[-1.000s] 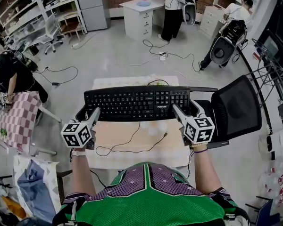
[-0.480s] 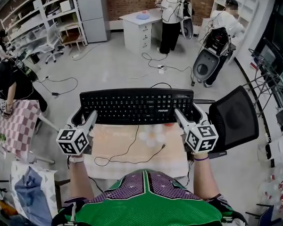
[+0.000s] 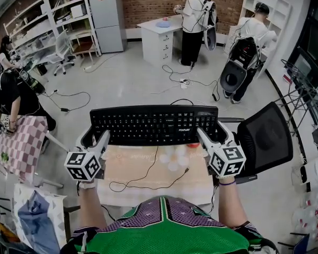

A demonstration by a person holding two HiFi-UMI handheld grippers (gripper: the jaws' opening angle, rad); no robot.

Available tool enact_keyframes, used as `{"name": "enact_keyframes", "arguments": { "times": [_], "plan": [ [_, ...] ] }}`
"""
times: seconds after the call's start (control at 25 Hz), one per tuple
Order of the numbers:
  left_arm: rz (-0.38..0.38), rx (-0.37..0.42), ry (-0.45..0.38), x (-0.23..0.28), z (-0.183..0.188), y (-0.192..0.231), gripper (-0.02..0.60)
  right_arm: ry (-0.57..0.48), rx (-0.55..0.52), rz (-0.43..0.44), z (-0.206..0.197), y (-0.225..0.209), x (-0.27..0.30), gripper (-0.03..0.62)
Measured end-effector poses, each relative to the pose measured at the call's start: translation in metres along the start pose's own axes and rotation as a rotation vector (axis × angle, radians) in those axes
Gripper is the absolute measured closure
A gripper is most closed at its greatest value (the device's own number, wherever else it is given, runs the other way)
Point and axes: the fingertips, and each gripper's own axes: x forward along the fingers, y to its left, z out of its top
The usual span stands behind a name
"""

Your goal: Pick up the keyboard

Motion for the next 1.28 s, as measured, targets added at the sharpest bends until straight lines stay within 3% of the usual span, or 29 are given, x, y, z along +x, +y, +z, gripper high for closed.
{"name": "enact_keyframes", "arguments": {
  "times": [1.28],
  "plan": [
    [0.000, -0.006, 0.021, -0.011, -0.022, -0.022, 0.311, 0.043, 0.011, -0.016, -0.022, -0.008, -0.025, 0.292]
  ]
}}
